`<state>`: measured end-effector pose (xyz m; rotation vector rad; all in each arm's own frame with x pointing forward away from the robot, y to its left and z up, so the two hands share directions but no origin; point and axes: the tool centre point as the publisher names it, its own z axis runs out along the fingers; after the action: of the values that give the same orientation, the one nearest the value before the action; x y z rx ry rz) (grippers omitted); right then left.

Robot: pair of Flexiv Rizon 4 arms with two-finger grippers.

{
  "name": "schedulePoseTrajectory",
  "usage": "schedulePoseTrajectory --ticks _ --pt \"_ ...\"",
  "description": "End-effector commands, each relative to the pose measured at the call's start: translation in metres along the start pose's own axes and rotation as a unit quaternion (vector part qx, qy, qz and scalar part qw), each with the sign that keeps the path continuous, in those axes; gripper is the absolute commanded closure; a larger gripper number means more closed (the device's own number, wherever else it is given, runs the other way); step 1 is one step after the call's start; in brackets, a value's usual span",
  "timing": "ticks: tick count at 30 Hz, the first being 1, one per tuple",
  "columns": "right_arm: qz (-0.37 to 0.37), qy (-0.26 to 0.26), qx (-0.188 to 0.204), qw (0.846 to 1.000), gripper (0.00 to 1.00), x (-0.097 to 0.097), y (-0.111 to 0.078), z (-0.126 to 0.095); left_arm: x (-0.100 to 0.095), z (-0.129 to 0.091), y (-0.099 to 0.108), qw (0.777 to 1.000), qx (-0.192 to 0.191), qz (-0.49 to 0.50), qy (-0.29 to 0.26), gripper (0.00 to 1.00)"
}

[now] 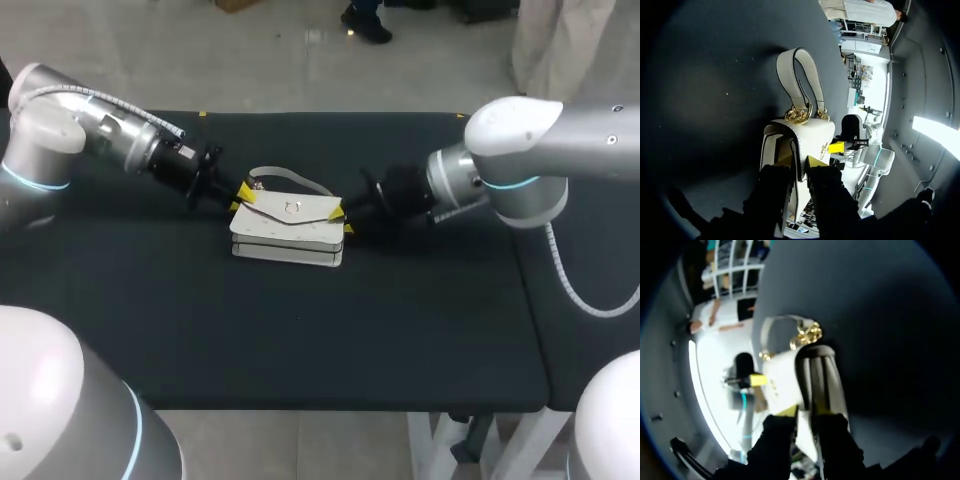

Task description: Pick up the bag, open it, inspect its contents, close it, and place it on the opposite side

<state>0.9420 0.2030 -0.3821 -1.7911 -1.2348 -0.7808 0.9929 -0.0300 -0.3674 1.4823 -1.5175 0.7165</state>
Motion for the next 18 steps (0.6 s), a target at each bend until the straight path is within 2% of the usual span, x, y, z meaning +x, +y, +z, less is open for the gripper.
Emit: schedulePoseTrajectory --ticks 1,2,3,4,5,6,14,15,16,17,18 --pt "0.002 -0.001 -0.004 1.000 1.00 -0.002 -0.003 0.002 -0.001 0.001 0.008 1.000 0.015 -0.001 0.001 0.84" --pt "0.002 -0.001 -0.004 1.000 1.00 -0.001 -0.003 0.001 0.001 0.000 0.011 1.000 0.016 0.001 0.002 0.52" --pt "0.001 0.000 -0.005 1.000 0.99 0.000 -0.004 -0.001 0.003 -0.001 0.013 1.000 0.017 0.005 0.004 0.07" --pt "-0.001 0.000 -0.009 1.000 0.64 0.002 -0.005 -0.003 0.005 -0.003 0.015 1.000 0.019 0.008 0.004 0.00" --pt "-0.003 0.000 -0.011 1.000 0.20 0.004 -0.006 -0.005 0.008 -0.005 0.018 1.000 0.019 0.011 0.007 0.00" --pt "-0.005 -0.001 -0.013 1.000 0.00 0.005 -0.007 -0.007 0.011 -0.007 0.022 1.000 0.021 0.015 0.009 0.00" --pt "-0.013 -0.017 -0.033 0.999 0.00 0.009 -0.005 -0.026 0.025 -0.015 0.045 0.999 0.031 0.032 0.001 0.01" --pt "-0.013 -0.020 -0.038 0.999 0.00 0.009 -0.004 -0.029 0.024 -0.015 0.047 0.999 0.031 0.032 0.000 0.13" --pt "-0.013 -0.020 -0.041 0.999 0.00 0.008 -0.002 -0.032 0.024 -0.014 0.048 0.999 0.029 0.031 0.001 0.35" --pt "-0.013 -0.024 -0.047 0.999 0.00 0.008 -0.001 -0.035 0.023 -0.013 0.049 0.999 0.028 0.029 0.000 0.50" --pt "-0.011 -0.028 -0.053 0.998 0.00 0.008 0.000 -0.038 0.022 -0.012 0.051 0.999 0.027 0.027 -0.003 0.55"
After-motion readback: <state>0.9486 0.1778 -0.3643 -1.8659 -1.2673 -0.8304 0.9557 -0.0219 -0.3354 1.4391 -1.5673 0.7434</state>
